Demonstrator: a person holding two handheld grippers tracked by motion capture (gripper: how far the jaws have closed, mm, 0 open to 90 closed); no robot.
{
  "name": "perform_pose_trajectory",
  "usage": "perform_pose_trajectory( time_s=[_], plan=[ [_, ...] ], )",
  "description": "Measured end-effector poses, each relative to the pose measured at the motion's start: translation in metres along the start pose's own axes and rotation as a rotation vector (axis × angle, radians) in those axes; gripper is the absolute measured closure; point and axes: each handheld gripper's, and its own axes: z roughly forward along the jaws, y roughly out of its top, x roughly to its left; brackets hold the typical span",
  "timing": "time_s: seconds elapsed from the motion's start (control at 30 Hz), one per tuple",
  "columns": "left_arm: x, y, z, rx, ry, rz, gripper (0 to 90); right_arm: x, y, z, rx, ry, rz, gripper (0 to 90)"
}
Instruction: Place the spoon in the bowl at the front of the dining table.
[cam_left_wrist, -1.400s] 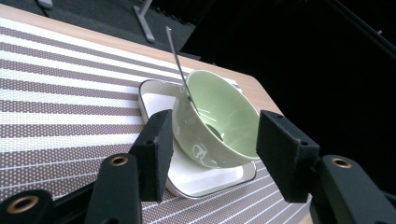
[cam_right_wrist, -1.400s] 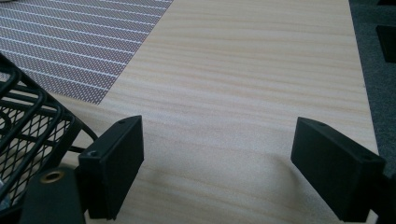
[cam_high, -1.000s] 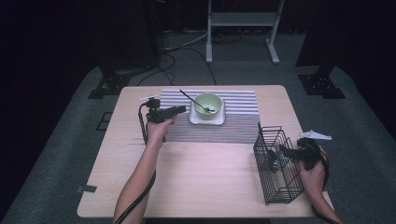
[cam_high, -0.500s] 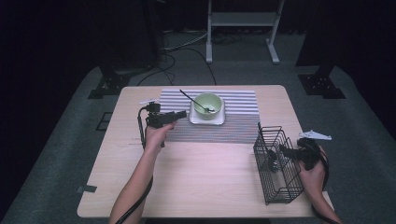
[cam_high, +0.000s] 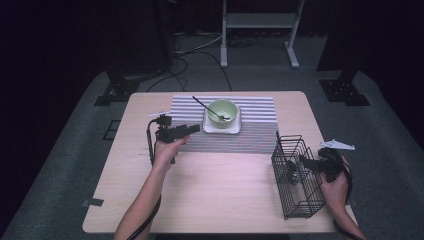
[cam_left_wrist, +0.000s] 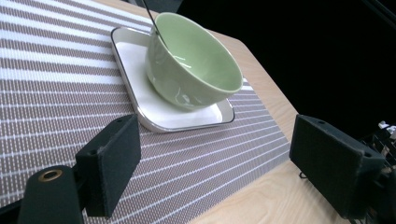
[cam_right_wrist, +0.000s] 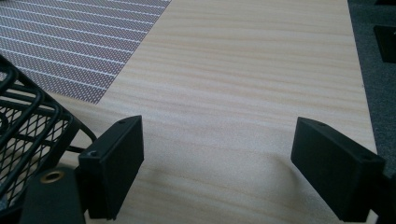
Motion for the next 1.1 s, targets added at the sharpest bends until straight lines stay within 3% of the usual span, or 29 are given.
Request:
perform_pose_trajectory(
  time_s=[0.43, 1.1],
  plan=[
    [-0.005, -0.016, -0.009, 0.032, -0.010, 0.012, 9.9, 0.000, 0.000, 0.000, 0.001, -0.002, -0.001, 16.1],
    [-0.024, -0.036, -0.020, 0.066, -0.044, 0.055, 9.8, 0.000, 0.000, 0.000, 0.001, -0.003, -0.002, 16.1]
  ],
)
